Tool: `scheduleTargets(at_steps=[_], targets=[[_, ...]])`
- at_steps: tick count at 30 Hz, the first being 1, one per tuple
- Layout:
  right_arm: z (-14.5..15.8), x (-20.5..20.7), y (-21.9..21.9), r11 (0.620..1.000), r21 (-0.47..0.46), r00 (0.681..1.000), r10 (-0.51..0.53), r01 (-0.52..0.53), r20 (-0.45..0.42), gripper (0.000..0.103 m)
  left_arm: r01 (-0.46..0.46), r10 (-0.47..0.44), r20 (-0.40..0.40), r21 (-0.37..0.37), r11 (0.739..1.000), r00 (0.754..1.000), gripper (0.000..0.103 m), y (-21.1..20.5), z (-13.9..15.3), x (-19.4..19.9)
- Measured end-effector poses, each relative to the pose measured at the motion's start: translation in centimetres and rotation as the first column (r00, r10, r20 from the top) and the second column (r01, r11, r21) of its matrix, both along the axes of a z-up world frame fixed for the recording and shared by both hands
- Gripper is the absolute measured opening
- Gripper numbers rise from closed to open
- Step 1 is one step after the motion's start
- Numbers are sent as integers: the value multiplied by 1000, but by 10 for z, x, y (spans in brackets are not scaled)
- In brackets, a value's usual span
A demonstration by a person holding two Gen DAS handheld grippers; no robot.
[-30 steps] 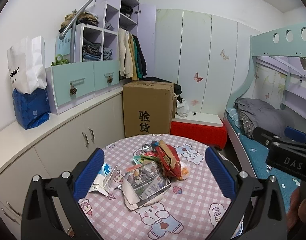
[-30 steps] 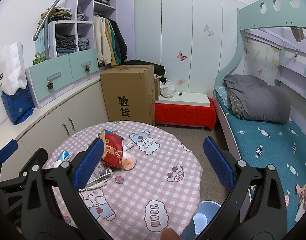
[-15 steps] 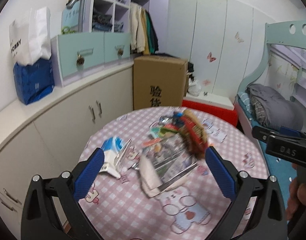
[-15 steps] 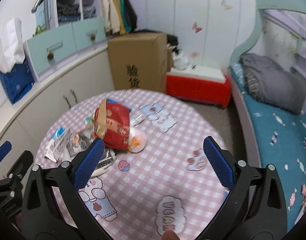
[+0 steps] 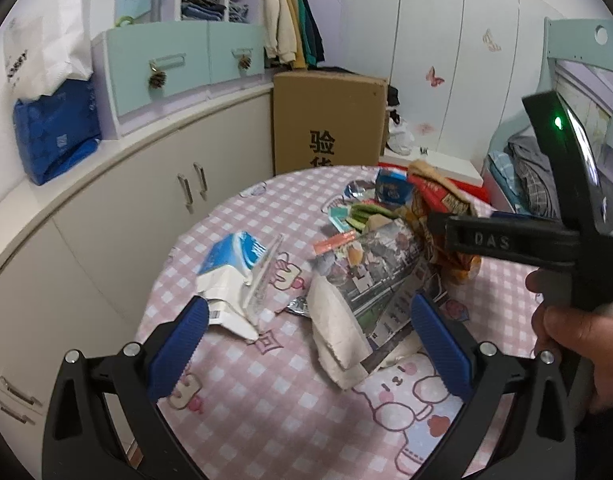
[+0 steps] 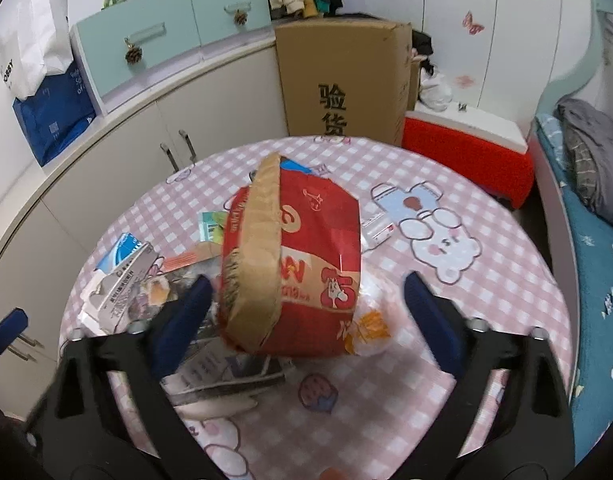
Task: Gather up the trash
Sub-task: 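Grasp the red snack bag with the right tool while the left tool grasps a crumpled paper, then carry both items to the blue wastebasket and open both tools to drop them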
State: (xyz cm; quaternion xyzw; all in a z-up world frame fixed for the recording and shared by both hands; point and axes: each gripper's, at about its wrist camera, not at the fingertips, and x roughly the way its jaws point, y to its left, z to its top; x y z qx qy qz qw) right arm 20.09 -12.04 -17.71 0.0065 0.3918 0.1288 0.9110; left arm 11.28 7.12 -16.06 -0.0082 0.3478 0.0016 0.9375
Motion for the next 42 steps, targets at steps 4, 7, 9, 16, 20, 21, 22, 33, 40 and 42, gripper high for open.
scheduleTargets(at_steps=[4, 7, 9, 16, 20, 21, 22, 33, 40, 42], targets=[[-4, 2, -19, 995, 99, 1000, 13, -11, -17, 46, -1, 2, -52, 15, 1000, 999, 99, -6, -21, 24], [0, -2, -34, 991, 134, 1000, -5, 4, 1, 40, 2, -1, -83, 22, 1000, 997, 99, -10, -33, 41], [3, -7, -46, 988, 151, 1000, -19, 18, 5, 38, 13, -11, -87, 14, 1000, 996, 99, -14, -37, 48], [0, -27, -95, 969, 235, 997, -80, 80, -8, 31, 98, -99, -110, -18, 995, 989, 42, -36, -50, 56], [0, -39, -115, 959, 264, 995, -100, 100, -11, 31, 102, -105, -75, -39, 994, 992, 29, -38, -44, 45], [0, -41, -119, 956, 274, 994, -104, 104, -11, 31, 102, -105, -67, -48, 994, 992, 29, -37, -41, 42], [1, -45, -124, 952, 285, 994, -110, 108, -10, 31, 105, -108, -61, -50, 993, 992, 27, -37, -38, 40], [16, -74, -161, 927, 349, 988, -153, 137, 19, 31, 139, -138, 14, -77, 987, 990, 18, -44, -12, 4], [20, -89, -175, 918, 368, 984, -173, 149, 32, 31, 175, -171, 50, -75, 982, 984, 16, -55, 2, -11], [20, -92, -178, 916, 371, 983, -179, 155, 32, 31, 205, -204, 20, -41, 978, 979, 19, -66, -3, -9]])
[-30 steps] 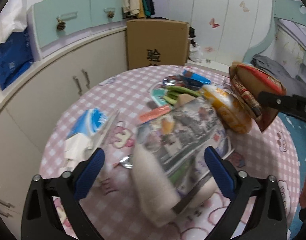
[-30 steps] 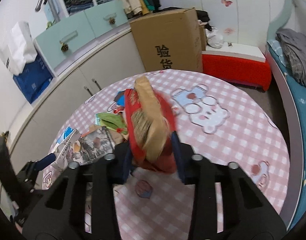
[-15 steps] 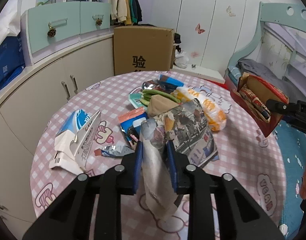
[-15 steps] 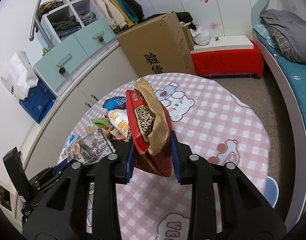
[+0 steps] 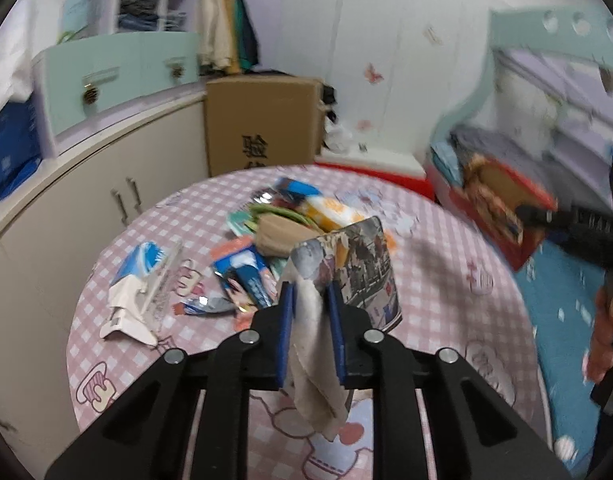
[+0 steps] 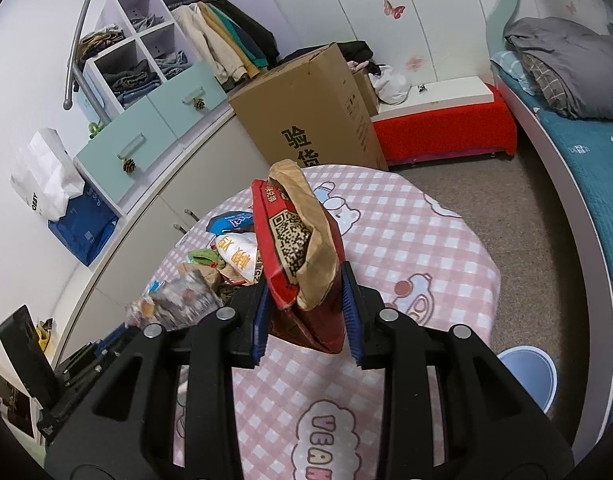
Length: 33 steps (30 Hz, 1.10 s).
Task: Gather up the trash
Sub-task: 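Carry both items to the blue wastebasket and open both tools to drop them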
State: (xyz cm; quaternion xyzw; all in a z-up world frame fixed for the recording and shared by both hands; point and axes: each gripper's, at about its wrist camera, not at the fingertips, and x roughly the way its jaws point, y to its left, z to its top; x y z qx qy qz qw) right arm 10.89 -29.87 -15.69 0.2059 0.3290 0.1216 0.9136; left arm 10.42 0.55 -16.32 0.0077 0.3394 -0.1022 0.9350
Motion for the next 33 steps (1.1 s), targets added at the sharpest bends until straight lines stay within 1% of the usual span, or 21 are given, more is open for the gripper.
scheduleTargets(at_steps=[3, 4, 5, 6, 7, 8, 11, 14, 18, 23, 28, 31, 33], targets=[[-1, -3, -4, 1000, 6, 1000, -5, 5, -4, 31, -8, 9, -22, 34, 999, 1000, 36, -8, -11, 6], [-2, -4, -5, 1000, 9, 1000, -7, 7, -6, 31, -9, 10, -30, 33, 999, 1000, 39, -10, -16, 10], [-2, -4, -6, 1000, 10, 1000, -7, 7, -7, 31, -5, 6, -40, 27, 1000, 999, 39, -11, -20, 13], [-2, -5, -7, 1000, 9, 1000, -7, 7, -8, 31, 3, -2, -48, 16, 1000, 999, 37, -12, -23, 14], [-3, -6, -7, 1000, 9, 1000, -8, 8, -8, 31, 12, -12, -56, 0, 1000, 998, 27, -13, -26, 16], [-3, -6, -8, 1000, 10, 1000, -8, 9, -9, 31, 12, -13, -60, -13, 1000, 998, 23, -13, -29, 17], [-3, -8, -13, 1000, 13, 1000, -16, 16, -9, 31, 12, -13, -43, -34, 999, 999, 19, -14, -26, 16], [-1, -9, -19, 1000, 15, 1000, -27, 27, -8, 31, 18, -18, -9, -65, 998, 1000, 16, -15, -16, 10], [2, -15, -30, 999, 21, 999, -43, 43, 3, 31, 31, -28, 27, -93, 995, 999, 14, -20, 0, 4], [4, -28, -55, 996, 45, 997, -78, 77, 18, 31, 87, -80, 71, -111, 990, 994, 13, -42, 23, -3], [0, -44, -92, 986, 92, 990, -139, 138, 13, 31, 168, -158, 89, -111, 980, 983, 13, -80, 36, -6], [-6, -58, -118, 976, 117, 982, -187, 185, 5, 31, 228, -218, 92, -121, 966, 972, 13, -105, 44, -11], [-10, -67, -135, 968, 128, 976, -218, 217, -1, 31, 276, -265, 100, -119, 954, 959, 13, -127, 51, -15]])
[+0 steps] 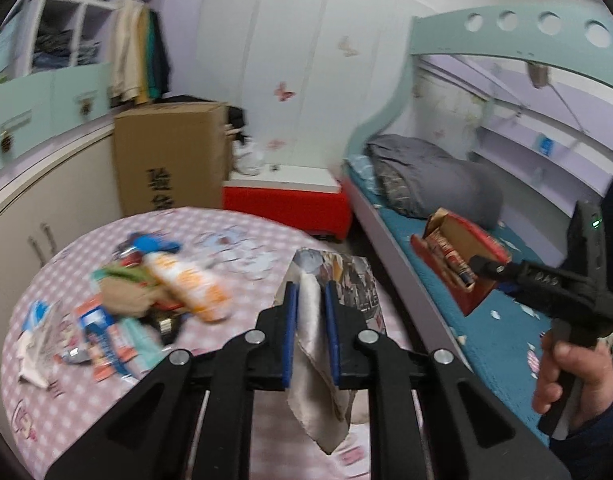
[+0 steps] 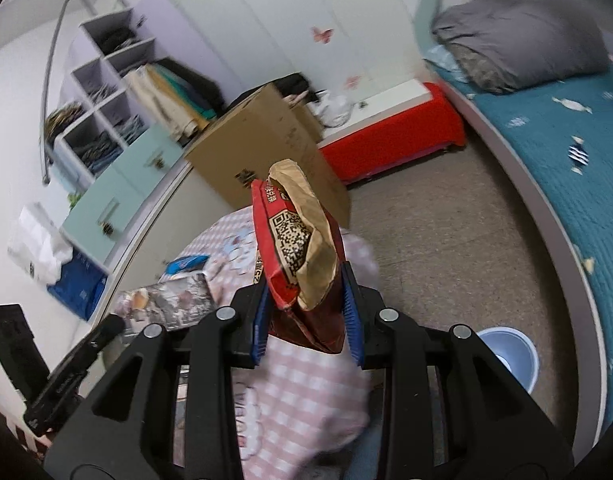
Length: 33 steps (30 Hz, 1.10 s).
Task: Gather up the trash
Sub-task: 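Carry both items to the blue wastebasket and open both tools to drop them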
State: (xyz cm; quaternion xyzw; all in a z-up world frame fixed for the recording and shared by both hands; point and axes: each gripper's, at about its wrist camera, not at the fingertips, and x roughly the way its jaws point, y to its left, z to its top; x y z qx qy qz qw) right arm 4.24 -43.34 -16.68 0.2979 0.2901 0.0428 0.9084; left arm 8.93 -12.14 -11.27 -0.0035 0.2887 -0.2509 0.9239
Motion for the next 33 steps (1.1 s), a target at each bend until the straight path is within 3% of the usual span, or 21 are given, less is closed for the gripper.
scheduleTargets(at_steps=[5, 9, 16, 25, 27, 28, 29, 30, 31, 33], targets=[[-17, -29, -51, 994, 38, 995, -102, 103, -23, 31, 116, -116, -1, 27, 993, 993, 13, -64, 6, -7], [-46, -52, -93, 979, 70, 979, -186, 192, -84, 31, 206, -202, -51, 85, 975, 978, 13, -126, -12, -6], [-125, -67, -140, 953, 124, 936, -239, 277, -257, 31, 331, -278, -238, 222, 917, 931, 13, -232, -100, 5], [-244, -51, -158, 933, 180, 857, -195, 313, -476, 31, 427, -234, -448, 397, 813, 863, 17, -316, -225, 24], [-268, -48, -165, 927, 199, 842, -178, 317, -510, 34, 445, -217, -493, 409, 797, 843, 21, -325, -247, 31], [-280, -46, -166, 924, 208, 835, -171, 320, -524, 34, 445, -204, -506, 417, 793, 838, 27, -327, -255, 33], [-287, -41, -167, 922, 214, 828, -166, 323, -535, 38, 446, -192, -518, 425, 788, 834, 43, -329, -261, 33], [-296, -38, -168, 919, 219, 821, -162, 328, -547, 61, 441, -184, -518, 431, 787, 835, 53, -330, -264, 35], [-308, -37, -169, 914, 228, 809, -157, 337, -567, 69, 431, -179, -508, 438, 789, 843, 69, -329, -264, 35], [-321, -36, -171, 903, 247, 799, -152, 351, -581, 82, 404, -171, -472, 451, 796, 865, 77, -329, -259, 35]])
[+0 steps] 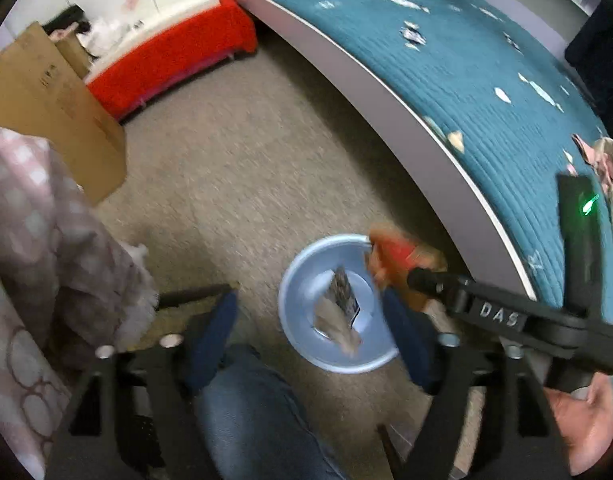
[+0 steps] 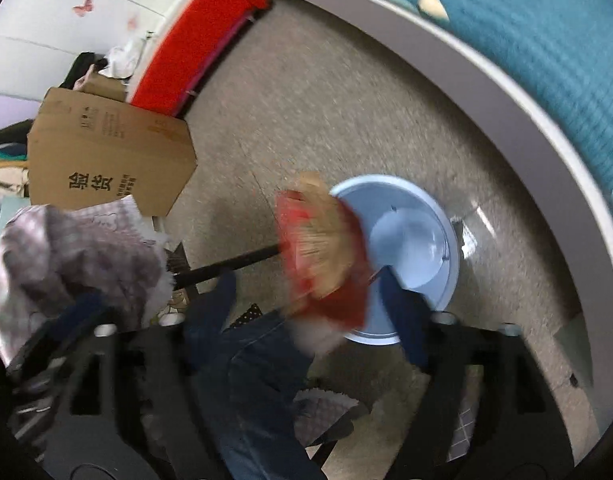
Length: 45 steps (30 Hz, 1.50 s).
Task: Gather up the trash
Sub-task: 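Carry both items to the blue wastebasket and open both tools to drop them, then move both tools back over the table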
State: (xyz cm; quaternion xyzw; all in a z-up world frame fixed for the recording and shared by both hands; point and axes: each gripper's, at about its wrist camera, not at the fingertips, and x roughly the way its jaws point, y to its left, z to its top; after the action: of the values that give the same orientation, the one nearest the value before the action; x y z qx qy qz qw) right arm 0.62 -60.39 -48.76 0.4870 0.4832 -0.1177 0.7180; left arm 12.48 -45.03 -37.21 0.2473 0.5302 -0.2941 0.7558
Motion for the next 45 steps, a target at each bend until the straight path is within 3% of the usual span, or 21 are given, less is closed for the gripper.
scheduleTargets(at_steps=[3, 9, 17, 26, 35, 40, 45], targets=[[-4, -4, 0, 1000, 10, 1000, -26, 26, -12, 97, -9, 9, 10, -8, 1000, 1000, 81, 3, 6, 5], [34, -19, -3, 988, -129, 997, -78, 78, 11, 97, -10, 17, 66, -102, 995, 998, 86, 15, 46, -7], [156, -33, 12, 930, -344, 981, -67, 128, 184, 97, 17, 30, 164, -275, 961, 986, 86, 49, 134, -32], [280, -19, 75, 869, -487, 937, 100, 81, 334, 97, -15, 143, 271, -425, 905, 952, 86, 127, 220, -40], [352, 31, 179, 820, -570, 848, 337, -51, 408, 97, -134, 341, 360, -491, 861, 868, 86, 243, 268, -29], [370, 56, 237, 783, -608, 795, 450, -132, 407, 97, -216, 445, 387, -507, 834, 808, 86, 311, 279, -23], [371, 85, 298, 721, -652, 730, 574, -237, 370, 97, -312, 544, 386, -519, 796, 745, 86, 378, 276, -18]])
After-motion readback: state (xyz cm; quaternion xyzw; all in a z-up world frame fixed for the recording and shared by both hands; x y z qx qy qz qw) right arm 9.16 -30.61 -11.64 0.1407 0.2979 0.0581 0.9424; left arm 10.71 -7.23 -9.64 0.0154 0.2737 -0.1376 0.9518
